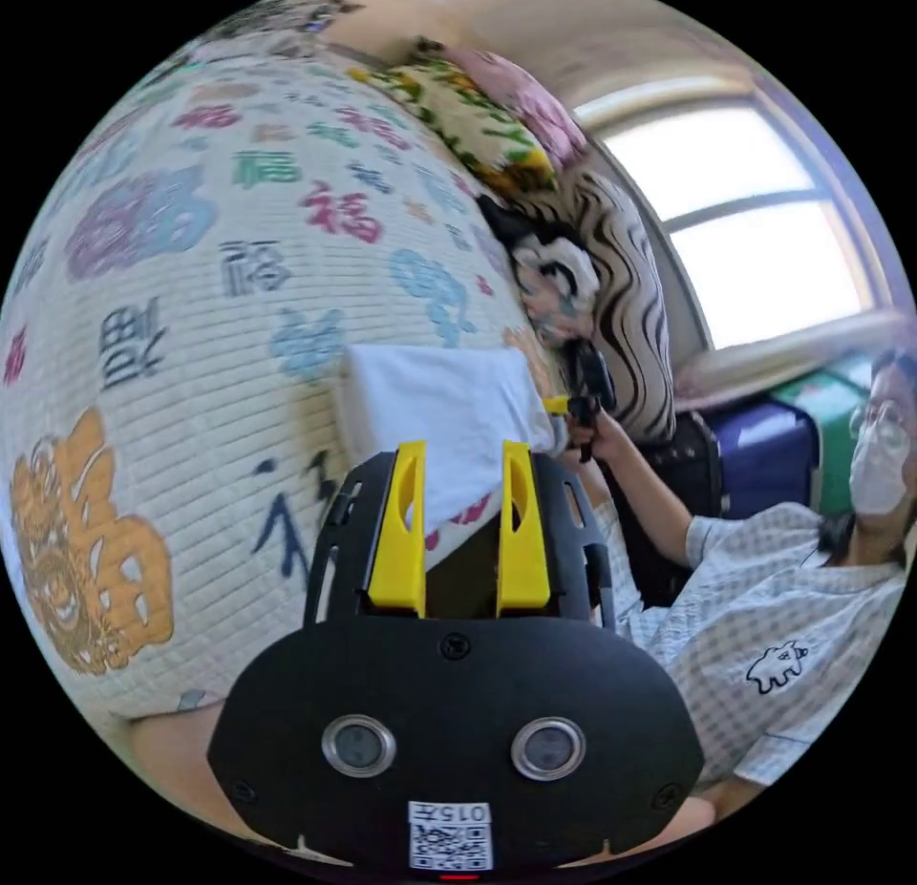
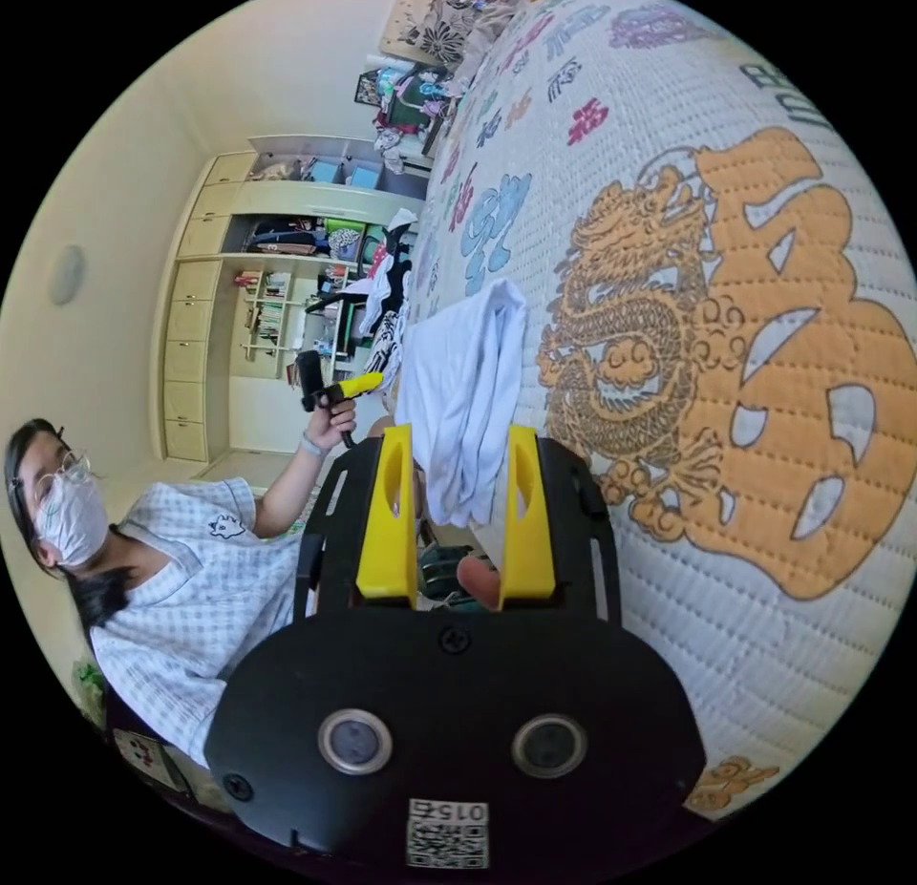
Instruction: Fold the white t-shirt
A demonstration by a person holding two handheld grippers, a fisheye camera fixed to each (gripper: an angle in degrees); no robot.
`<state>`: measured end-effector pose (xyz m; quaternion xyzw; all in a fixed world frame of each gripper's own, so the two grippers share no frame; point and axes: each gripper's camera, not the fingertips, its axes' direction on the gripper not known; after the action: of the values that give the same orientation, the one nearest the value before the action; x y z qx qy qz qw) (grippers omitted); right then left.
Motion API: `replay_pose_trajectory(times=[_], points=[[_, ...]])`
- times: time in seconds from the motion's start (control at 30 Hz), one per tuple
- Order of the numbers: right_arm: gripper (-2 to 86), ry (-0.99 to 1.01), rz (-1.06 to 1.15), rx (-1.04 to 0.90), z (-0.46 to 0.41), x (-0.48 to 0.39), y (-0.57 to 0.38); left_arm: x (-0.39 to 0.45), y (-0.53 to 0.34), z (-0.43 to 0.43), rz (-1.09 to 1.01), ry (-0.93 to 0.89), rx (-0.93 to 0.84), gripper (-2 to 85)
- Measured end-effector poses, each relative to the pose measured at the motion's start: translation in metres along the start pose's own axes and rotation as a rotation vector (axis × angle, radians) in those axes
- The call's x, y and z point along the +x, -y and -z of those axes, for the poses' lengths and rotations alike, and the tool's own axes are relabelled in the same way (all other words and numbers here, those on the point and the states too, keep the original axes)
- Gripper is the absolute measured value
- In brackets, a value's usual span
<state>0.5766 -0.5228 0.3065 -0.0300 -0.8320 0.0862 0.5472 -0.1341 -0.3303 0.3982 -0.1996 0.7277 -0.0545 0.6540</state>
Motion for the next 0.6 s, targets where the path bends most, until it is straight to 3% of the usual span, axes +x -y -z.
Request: replay_pose_trajectory(times=[0.07, 0.13, 0.27, 0.6], points=[[13.1, 0.039, -0.012, 0.002, -0.012, 0.011, 0.013, -0.03, 0.0, 0.017, 0.049, -0.018, 0.019, 13.5], [12.2, 0.053, -0.018, -0.007, -0.021, 0.018, 0.024, -0.059, 0.006, 0.02, 0.086, -0.177, 0.01, 15.2], [10.5, 0.086, -0.015, -0.045, -0.052, 0.027, 0.055, -0.08, 0.021, 0.011, 0.098, -0.242, -0.083, 16.0], [3.5, 0.038, -0.034, -0.057, -0.106, 0.02, 0.096, -0.109, 0.026, 0.062, 0.092, -0.439, -0.123, 5.2]])
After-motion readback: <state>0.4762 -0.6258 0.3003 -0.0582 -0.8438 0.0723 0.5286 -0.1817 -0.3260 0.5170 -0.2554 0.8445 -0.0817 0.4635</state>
